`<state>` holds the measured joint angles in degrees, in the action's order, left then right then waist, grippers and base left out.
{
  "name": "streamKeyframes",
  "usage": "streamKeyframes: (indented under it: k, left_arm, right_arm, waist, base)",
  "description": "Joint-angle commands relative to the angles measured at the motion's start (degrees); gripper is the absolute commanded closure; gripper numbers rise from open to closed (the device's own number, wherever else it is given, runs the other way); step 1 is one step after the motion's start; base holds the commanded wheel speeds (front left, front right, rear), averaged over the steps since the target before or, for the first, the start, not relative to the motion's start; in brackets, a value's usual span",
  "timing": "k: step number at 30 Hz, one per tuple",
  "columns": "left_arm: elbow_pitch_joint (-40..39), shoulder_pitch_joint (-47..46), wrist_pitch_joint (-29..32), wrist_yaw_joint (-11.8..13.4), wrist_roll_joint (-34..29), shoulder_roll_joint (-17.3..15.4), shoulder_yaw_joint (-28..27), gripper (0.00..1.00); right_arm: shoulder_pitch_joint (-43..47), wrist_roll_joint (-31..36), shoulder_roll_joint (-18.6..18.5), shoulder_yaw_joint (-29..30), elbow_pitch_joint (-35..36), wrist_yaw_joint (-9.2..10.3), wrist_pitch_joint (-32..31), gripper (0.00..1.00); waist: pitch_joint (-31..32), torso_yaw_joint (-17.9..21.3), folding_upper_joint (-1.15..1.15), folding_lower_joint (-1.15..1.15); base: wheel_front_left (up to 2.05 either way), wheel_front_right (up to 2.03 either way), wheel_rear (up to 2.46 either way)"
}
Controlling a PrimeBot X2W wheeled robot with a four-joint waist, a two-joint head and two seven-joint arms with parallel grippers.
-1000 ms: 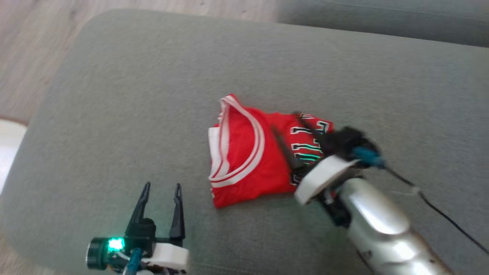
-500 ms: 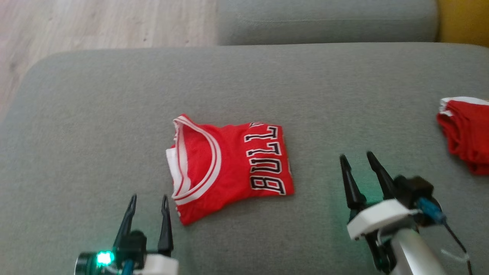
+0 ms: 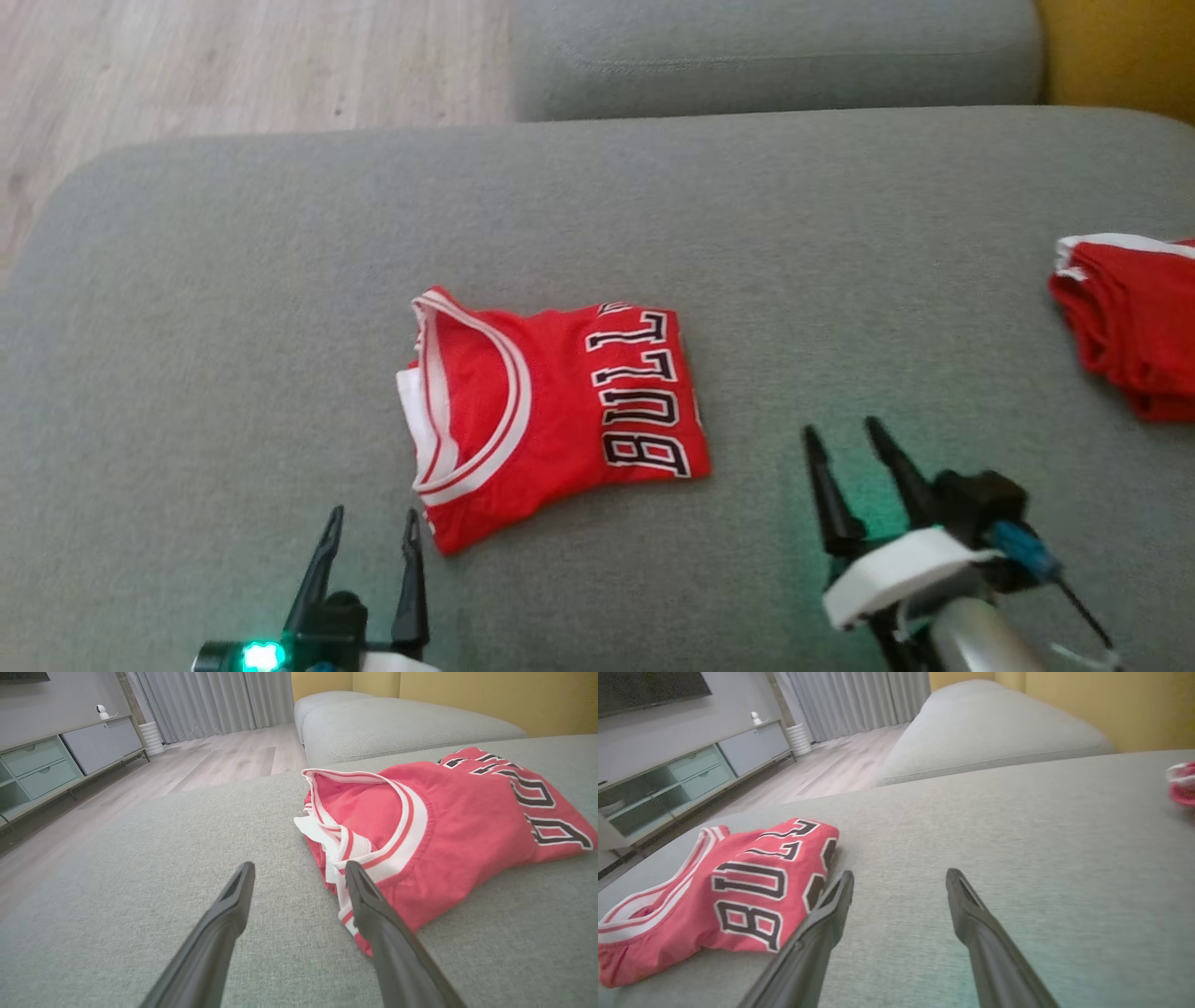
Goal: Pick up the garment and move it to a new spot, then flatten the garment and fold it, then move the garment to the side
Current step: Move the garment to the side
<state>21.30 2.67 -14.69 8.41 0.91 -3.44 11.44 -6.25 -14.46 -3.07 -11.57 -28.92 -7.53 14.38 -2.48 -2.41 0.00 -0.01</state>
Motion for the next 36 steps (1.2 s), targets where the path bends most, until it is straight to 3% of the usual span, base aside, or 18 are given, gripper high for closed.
streamKeyframes:
  k: [1,8,17,18,19,26,36]
  left_arm:
    - [-1.81,-2.77,-0.31,-0.37,-0.62,-0.52,-0.89,0.00]
    - [-1.46,-5.10,-0.31,-1.56,-0.34,-0.07,1.94,0.00]
    - [-0.84,-5.73,-0.31,-1.71,0.28,0.22,3.23,0.00]
    - [-0.89,-5.79,-0.31,-1.64,0.35,0.23,3.18,0.00]
    - [-0.93,-5.81,-0.31,-1.59,0.41,0.25,3.12,0.00]
    - [-1.35,-6.10,-0.31,-1.51,0.52,0.31,2.80,0.00]
    - [-2.36,-8.73,-0.31,-2.28,-0.18,0.03,2.63,0.00]
  right_arm:
    - [-3.80,-0.68,0.19,-3.09,0.79,0.04,0.62,0.00]
    - [-12.89,-3.71,0.19,-8.90,-5.06,0.04,0.62,0.00]
    - [-18.50,-3.56,0.19,-8.68,-21.82,0.04,0.62,0.01]
    - [-18.77,-3.91,0.19,-8.81,-22.65,0.04,0.62,0.36]
    - [-19.00,-4.21,0.19,-8.83,-23.14,0.04,0.62,1.00]
    - [-19.74,-4.87,0.19,-6.66,-20.83,0.04,0.62,1.00]
    - [-17.01,-5.11,0.19,-3.74,-13.93,0.04,0.62,1.00]
  waist:
    - [-1.22,-1.40,0.00,0.01]
    - [-4.79,-7.43,0.00,0.01]
    - [-6.74,-13.09,0.00,0.01]
    - [-6.87,-13.17,0.00,0.01]
    - [-6.93,-13.16,0.00,0.01]
    - [-6.65,-10.25,0.00,0.01]
    - [-5.85,9.45,0.00,0.01]
  base:
    - [0.00,0.00,0.00]
    - [0.00,0.00,0.00]
    - [0.00,0.00,0.00]
    - [0.00,0.00,0.00]
    - [0.00,0.00,0.00]
    - [0.00,0.00,0.00]
    - [0.00,0.00,0.00]
